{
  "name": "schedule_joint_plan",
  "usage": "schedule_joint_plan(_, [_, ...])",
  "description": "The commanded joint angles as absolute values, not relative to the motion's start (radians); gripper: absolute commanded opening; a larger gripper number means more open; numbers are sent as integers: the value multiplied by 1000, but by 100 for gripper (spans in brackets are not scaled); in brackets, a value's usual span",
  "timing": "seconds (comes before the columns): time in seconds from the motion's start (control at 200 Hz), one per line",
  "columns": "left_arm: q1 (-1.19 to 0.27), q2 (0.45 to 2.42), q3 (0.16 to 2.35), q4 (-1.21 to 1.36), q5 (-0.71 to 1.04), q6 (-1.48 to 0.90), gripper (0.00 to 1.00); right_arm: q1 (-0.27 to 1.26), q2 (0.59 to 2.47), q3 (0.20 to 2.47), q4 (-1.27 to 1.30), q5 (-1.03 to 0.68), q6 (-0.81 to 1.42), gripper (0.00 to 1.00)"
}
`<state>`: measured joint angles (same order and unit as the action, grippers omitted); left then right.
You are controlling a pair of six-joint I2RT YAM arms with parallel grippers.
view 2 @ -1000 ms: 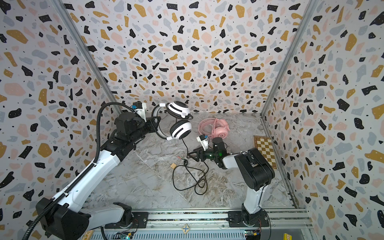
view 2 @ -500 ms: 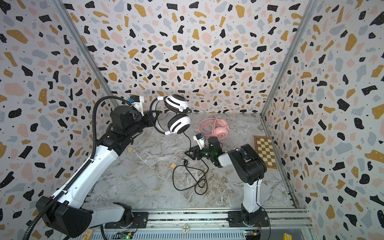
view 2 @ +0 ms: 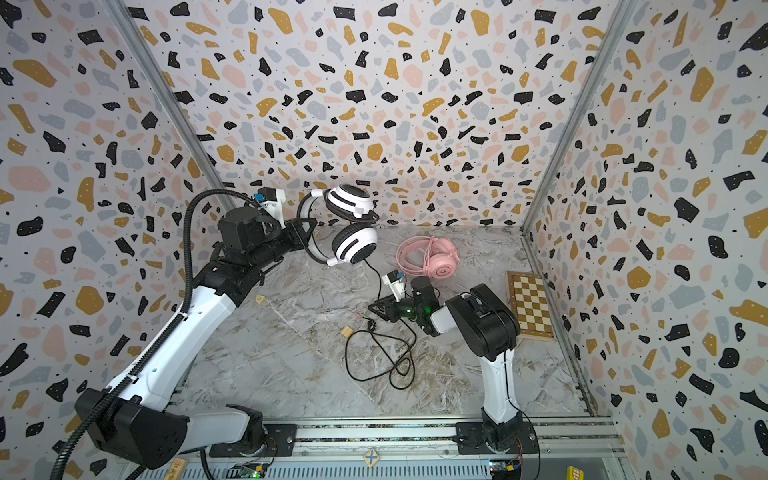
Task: Wrap the headphones
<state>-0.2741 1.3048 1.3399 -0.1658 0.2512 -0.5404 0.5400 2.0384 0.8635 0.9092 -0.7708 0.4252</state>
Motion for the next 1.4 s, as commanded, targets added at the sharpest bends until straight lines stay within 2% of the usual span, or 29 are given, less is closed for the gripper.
schedule_joint_plan(0.0, [-256,1298,1397,-81,267,-578,0,551,2006,864,946,-776,433,25])
schedule_joint_plan(0.085, [-244,1310,1409,-104,228,-578,0,549,1979,837,927,-766,424,18])
schedule_joint_plan(0.39, [-158,1337,1370,-128,122,-568,0,544,1763,596,921,-701,449,10])
schedule_joint_plan(0.671, [-111,1358,1354,-110,-16,-654,0,649,1560,480,756,-608,406,6])
schedule_joint_plan(1.056, [-106,1362,1358,-121,-169,-648,0,723,1246,479,409,-490,301,0])
schedule_joint_plan(1.397, [-110,1416,1325,-170,-222,-657,0,770,1025,668,138,-370,221,0])
